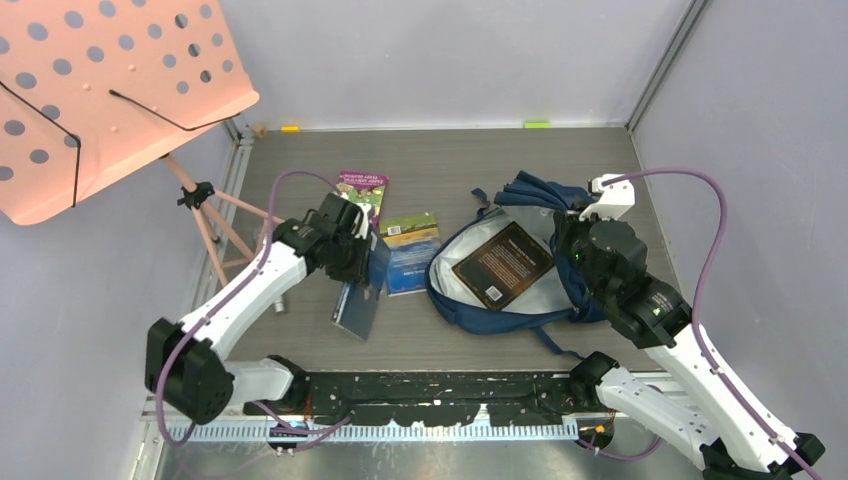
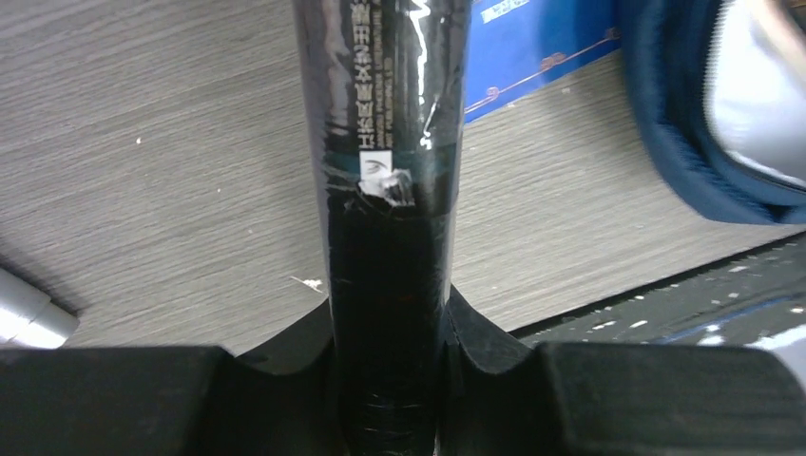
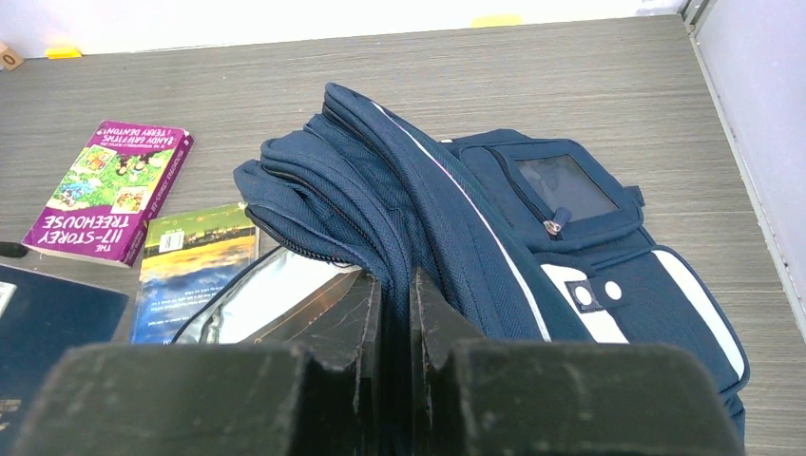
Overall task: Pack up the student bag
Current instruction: Pick up the book from the center of the board, then place the book in the student bag.
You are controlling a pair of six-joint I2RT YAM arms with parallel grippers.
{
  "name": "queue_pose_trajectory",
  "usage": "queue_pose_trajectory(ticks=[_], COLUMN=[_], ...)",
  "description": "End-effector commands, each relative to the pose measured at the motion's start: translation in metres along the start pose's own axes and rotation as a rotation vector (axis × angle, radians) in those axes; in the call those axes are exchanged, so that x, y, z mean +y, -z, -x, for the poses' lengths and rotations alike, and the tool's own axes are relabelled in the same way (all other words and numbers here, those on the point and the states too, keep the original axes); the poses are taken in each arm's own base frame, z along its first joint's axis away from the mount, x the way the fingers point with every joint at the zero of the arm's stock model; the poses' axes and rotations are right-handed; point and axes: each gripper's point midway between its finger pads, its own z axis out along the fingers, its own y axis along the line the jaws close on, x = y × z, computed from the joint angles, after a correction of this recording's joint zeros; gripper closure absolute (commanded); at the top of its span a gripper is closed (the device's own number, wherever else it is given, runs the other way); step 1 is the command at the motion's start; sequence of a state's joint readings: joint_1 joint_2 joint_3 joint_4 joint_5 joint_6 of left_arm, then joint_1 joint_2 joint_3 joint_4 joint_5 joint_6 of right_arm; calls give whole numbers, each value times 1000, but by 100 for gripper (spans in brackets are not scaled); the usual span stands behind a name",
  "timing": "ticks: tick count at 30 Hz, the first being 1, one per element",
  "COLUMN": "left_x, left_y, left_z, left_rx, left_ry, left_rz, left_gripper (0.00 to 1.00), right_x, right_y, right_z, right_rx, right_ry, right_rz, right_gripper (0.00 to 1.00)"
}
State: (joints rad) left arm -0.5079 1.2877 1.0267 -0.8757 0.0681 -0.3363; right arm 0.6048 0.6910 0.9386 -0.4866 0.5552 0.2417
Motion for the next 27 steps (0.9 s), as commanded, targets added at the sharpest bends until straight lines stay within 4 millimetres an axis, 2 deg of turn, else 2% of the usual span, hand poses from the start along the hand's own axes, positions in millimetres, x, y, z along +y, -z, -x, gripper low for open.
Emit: queue_pose_trajectory(ticks=[1, 4, 5, 8, 11, 16, 20, 27], left_x=[-47, -87, -98, -132, -163, -207, -223, -229], left_y=[75, 108, 112, 125, 126, 114, 101, 66], left_z=[57, 70, 68, 81, 88, 100, 111, 132], left_rx=[-306, -371, -360, -412, -444, -498, -524, -567], left_ry=[50, 120, 152, 218, 252, 357, 454, 591], left_rz=[-228, -462, -528, -708, -803, -938, -1006, -1000], left_gripper=[100, 100, 100, 100, 100, 100, 100, 100], right_x=[11, 13, 13, 16, 22, 25, 26, 29], right_y=[9, 11, 10, 12, 14, 17, 17, 16], right_z=[70, 74, 75, 80, 84, 91, 94, 98], right_rx=[-215, -221, -223, -231, -233, -244, -235, -237], right_ry=[-162, -167, -170, -186, -212, -238, -235, -251], right_rz=[47, 54, 56, 69, 101, 115, 119, 125], right_gripper=[100, 99, 100, 100, 99, 100, 100, 99])
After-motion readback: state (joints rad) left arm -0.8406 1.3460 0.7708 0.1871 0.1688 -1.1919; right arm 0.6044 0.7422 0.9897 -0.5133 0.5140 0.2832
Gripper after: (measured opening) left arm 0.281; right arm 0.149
